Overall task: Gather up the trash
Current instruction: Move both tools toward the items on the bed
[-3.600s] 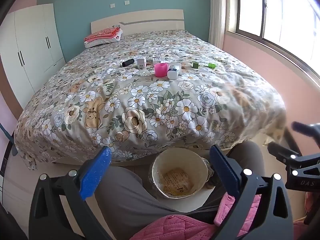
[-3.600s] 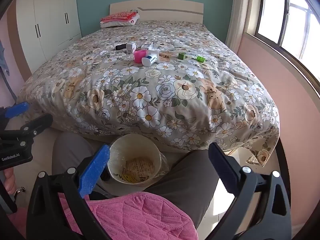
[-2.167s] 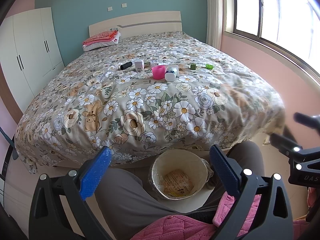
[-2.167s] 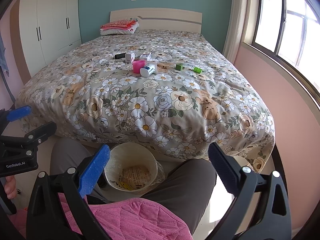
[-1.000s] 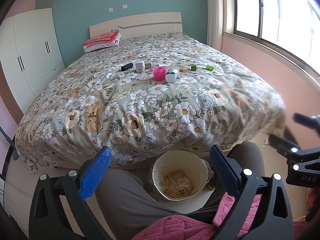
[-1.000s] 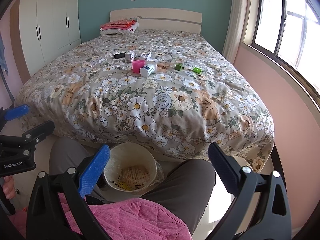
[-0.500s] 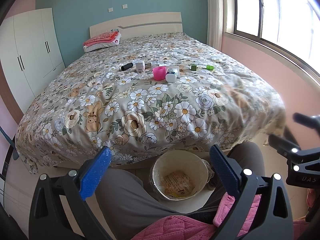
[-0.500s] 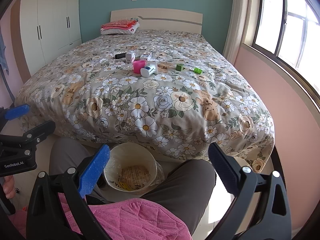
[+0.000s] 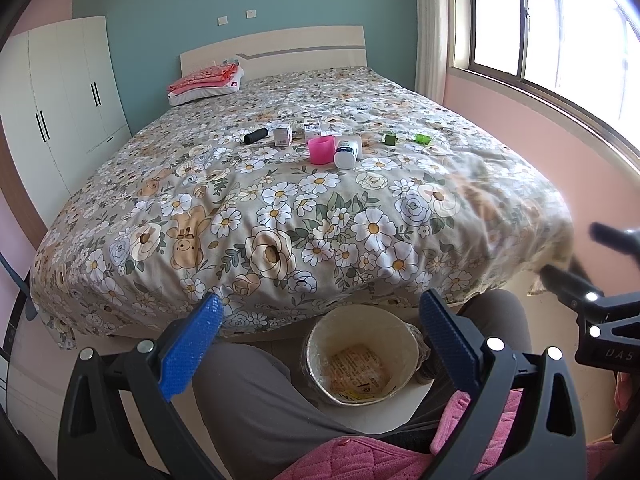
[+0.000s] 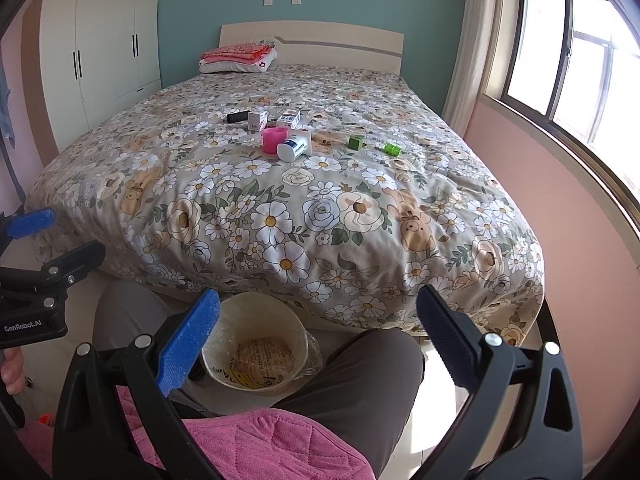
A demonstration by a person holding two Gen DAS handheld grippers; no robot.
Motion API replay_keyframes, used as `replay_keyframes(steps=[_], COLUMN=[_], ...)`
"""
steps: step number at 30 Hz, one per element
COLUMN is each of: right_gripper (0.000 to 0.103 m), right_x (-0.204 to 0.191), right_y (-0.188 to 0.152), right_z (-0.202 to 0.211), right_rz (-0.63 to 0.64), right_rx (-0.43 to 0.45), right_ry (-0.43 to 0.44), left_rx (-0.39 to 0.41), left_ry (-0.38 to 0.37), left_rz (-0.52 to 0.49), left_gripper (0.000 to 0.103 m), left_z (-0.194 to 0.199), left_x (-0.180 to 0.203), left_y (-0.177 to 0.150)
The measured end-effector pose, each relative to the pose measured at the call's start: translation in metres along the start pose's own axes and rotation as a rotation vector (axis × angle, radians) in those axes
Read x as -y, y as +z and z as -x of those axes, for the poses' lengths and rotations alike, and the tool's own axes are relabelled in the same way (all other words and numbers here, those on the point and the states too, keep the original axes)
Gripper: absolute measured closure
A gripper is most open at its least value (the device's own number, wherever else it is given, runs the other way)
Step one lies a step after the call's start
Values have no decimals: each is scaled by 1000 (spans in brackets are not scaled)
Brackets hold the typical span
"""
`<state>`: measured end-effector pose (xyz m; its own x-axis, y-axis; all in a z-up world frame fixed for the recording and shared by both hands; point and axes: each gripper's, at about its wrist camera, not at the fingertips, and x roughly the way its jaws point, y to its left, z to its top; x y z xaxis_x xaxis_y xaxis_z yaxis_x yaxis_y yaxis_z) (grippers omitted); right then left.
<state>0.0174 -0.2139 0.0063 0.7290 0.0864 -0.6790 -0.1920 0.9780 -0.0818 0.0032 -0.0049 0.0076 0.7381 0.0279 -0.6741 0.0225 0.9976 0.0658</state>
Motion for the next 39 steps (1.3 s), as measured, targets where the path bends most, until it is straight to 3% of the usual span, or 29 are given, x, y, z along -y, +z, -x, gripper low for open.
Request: replay_keyframes(steps=[12,20,32,39], right_gripper=[7,7,7,7], right_x=[6,28,38,50], right_y=[24,55,114,146], right_z=[-26,-56,-124,-167], right_rz=[7,-65,-85,-109], right_rx=[0,1,-64,-81], right_ry=[-21,-10,25,-4], left_rx=[-31,-46,-93,-93], left_ry=[-11,-23,-48,-17], left_rz=[21,22,31,52], left_gripper=[3,3,3,3], left_z=[-36,-71,-164,-211], left_x=[-6,-9,-25,-44], left_y=[28,70,126,160])
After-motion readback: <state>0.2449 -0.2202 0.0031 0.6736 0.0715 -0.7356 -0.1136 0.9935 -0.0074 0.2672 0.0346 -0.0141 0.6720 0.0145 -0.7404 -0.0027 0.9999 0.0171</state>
